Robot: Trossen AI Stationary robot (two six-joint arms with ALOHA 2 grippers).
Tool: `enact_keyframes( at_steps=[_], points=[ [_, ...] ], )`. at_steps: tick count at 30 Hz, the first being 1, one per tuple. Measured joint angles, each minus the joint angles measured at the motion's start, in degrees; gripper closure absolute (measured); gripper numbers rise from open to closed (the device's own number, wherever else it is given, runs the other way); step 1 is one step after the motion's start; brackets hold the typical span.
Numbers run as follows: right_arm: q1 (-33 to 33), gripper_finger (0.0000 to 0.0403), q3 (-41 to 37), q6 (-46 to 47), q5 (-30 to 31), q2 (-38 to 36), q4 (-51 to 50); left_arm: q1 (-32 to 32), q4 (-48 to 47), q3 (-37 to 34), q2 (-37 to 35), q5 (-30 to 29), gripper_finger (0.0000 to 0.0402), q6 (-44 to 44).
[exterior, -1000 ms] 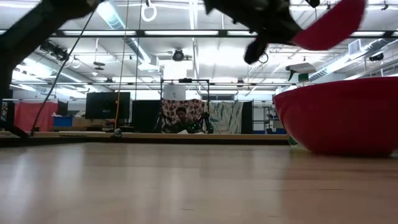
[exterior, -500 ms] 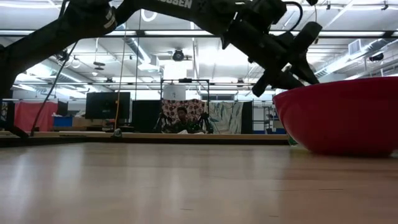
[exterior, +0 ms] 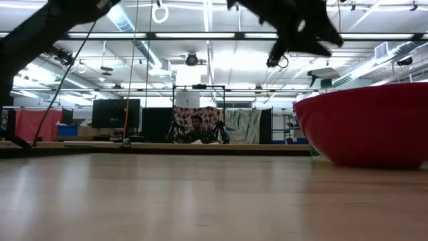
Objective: Nest bowls inside each other
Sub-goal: Return to home Position
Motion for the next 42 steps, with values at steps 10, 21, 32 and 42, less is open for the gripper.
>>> enact_keyframes(
  at_steps=[10, 21, 32, 42],
  points=[
    [0.0, 0.0245, -5.2, 0.8, 3.0, -9.2, 1.5, -2.0, -7.2, 0.0, -4.7, -1.9, 0.0280, 4.9],
    [0.0, 0.0245, -18.4, 1.2, -0.9, -16.3, 12.4, -4.8, -17.8, 0.0, -11.1, -7.6, 0.0286, 10.5],
    [0.1, 0.0245, -36.6, 3.5, -3.4, -27.7, 28.6, -4.7, -24.2, -0.6, -13.2, -6.7, 0.0286, 12.7],
    [0.2, 0.0244, -46.0, 10.4, -3.5, -34.9, 34.6, -5.4, -8.0, -23.8, -22.8, -4.0, 0.0286, 7.1]
  ],
)
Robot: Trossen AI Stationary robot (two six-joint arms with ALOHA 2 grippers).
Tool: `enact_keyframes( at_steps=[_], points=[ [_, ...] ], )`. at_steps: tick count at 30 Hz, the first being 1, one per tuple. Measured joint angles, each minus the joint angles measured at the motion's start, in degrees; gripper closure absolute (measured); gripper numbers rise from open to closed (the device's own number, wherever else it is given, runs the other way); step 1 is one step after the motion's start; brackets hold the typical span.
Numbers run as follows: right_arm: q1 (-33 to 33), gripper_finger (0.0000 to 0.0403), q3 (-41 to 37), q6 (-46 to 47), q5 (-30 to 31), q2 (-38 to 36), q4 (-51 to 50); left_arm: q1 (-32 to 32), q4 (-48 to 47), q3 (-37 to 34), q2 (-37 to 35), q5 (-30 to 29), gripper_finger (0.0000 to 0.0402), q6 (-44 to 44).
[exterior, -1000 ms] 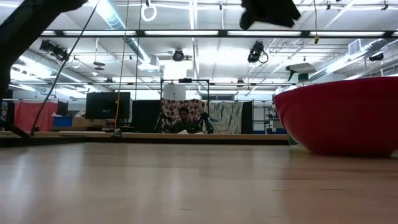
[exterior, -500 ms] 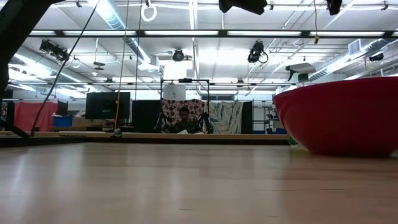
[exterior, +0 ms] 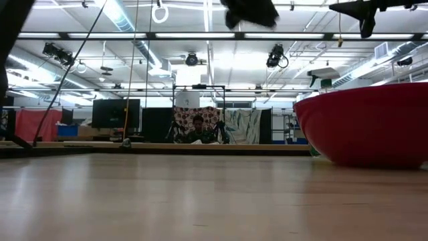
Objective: Nest bowls inside each other
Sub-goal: Return to home Position
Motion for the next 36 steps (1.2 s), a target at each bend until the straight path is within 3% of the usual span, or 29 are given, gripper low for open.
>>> enact_keyframes(
  at_steps=[5, 12, 17, 20, 30, 36],
  points=[
    [0.0, 0.0244, -0.2, -0.8, 0.0, -2.4, -0.1, -0.6, 10.3, -17.6, -15.0, -1.5, 0.0286, -4.1],
    [0.0, 0.0244, -0.2, -2.0, 1.0, -5.1, -4.6, 0.3, 25.3, -46.0, -36.0, -3.8, 0.0286, -17.0],
    [0.0, 0.0244, -2.4, 0.5, 0.5, -5.5, -4.0, 0.3, 33.9, -61.6, -47.9, -6.4, 0.0286, -24.7],
    [0.0, 0.0244, -4.6, 2.6, 0.4, -6.1, -3.1, 0.3, 37.9, -68.4, -55.3, -7.9, 0.0286, -28.2],
    [0.0, 0.0245, -14.7, 11.6, 0.4, -10.4, 3.8, 0.3, 38.2, -84.8, -77.5, -14.1, 0.0286, -35.8],
    [0.0, 0.0246, -22.0, 19.8, 0.5, -11.9, 12.1, 0.3, 43.2, -95.2, -85.5, -15.2, 0.0286, -39.0]
  ],
)
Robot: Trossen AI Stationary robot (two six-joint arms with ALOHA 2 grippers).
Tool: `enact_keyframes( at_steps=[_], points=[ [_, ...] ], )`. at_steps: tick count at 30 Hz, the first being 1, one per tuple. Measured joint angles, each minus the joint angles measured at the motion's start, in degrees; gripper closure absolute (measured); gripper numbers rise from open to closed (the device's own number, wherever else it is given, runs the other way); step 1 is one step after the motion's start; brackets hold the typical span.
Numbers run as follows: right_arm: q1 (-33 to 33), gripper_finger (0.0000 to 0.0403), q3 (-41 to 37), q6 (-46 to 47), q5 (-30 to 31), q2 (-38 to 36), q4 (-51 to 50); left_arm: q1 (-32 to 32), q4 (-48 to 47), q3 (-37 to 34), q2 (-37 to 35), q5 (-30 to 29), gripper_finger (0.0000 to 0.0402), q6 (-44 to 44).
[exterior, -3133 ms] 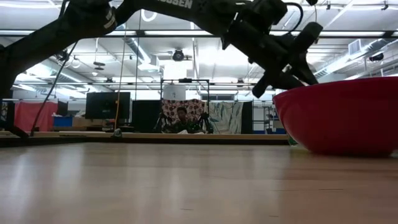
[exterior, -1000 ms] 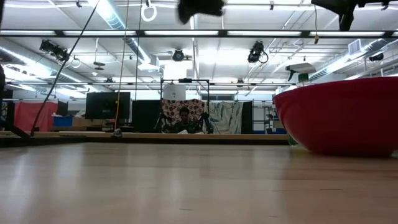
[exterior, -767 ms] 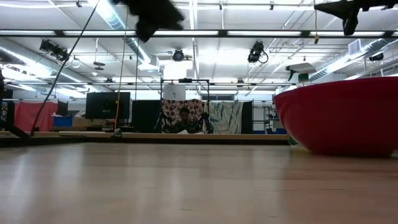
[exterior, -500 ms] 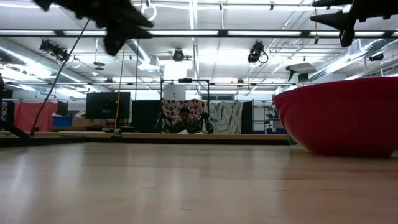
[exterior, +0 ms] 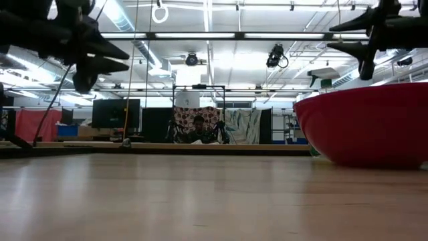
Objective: Nest bowls inside each other
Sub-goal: Return to home Position
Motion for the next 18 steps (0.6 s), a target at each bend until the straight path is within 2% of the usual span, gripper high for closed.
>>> enact_keyframes(
  at_steps=[4, 7, 10, 18],
  points=[
    [0.0, 0.0246, -2.1, 3.1, 2.1, 0.0, 2.0, 0.0, 6.4, -4.6, -3.9, -0.3, 0.0286, 1.2],
    [0.0, 0.0246, -3.0, 4.3, 4.5, 0.0, 1.6, 0.0, 7.1, -6.6, -6.3, -1.0, 0.0286, 2.7],
    [0.0, 0.0246, -4.0, 6.5, 5.9, 0.0, 1.6, 0.0, 7.1, -7.5, -8.9, -1.3, 0.0286, 4.4],
    [0.0, 0.0256, -5.4, 8.9, 4.4, -0.7, 1.5, 0.0, 1.3, -9.4, -16.2, -1.3, 0.0286, 4.4]
  ],
)
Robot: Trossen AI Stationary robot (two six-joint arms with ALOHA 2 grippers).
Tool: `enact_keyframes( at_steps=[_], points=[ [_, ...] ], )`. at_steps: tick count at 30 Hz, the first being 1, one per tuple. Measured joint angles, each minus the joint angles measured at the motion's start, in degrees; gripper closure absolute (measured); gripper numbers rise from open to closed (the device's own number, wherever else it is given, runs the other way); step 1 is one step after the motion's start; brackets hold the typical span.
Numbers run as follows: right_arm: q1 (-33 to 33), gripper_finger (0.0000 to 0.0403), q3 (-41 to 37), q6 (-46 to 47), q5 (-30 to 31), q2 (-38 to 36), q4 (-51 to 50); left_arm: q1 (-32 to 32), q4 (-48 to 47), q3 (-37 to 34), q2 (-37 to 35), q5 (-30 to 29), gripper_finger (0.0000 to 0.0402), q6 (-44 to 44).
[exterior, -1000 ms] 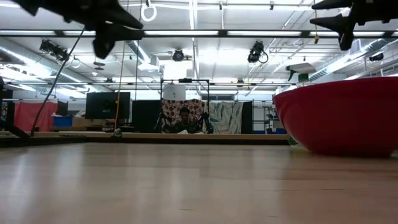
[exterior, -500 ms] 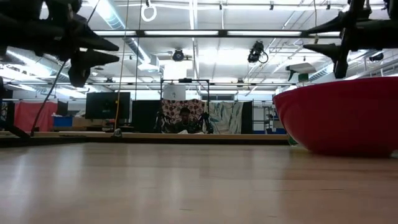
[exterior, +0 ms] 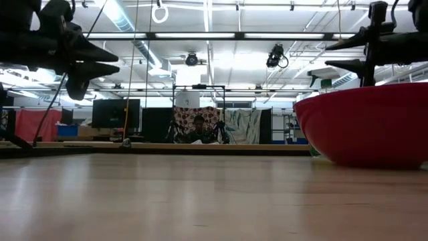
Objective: Nest bowls inside each other
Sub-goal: Return to home Position
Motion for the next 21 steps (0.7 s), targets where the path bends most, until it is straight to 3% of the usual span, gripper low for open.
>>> enact_keyframes(
  at_steps=[7, 16, 21],
  points=[
    [0.0, 0.0286, 0.0, -0.3, -0.5, -5.6, -2.6, 0.0, -8.4, -0.3, -8.8, -0.5, 0.0286, -1.2],
    [0.0, 0.0311, 0.0, -0.5, -1.2, -6.1, -4.6, 0.0, -9.9, -0.3, -8.5, -1.4, 0.0286, -1.8],
    [0.0, 0.0318, 0.0, -1.8, -0.7, -6.1, 0.0, 0.0, -10.0, -0.3, -8.5, -1.6, 0.0286, -4.7]
  ],
)
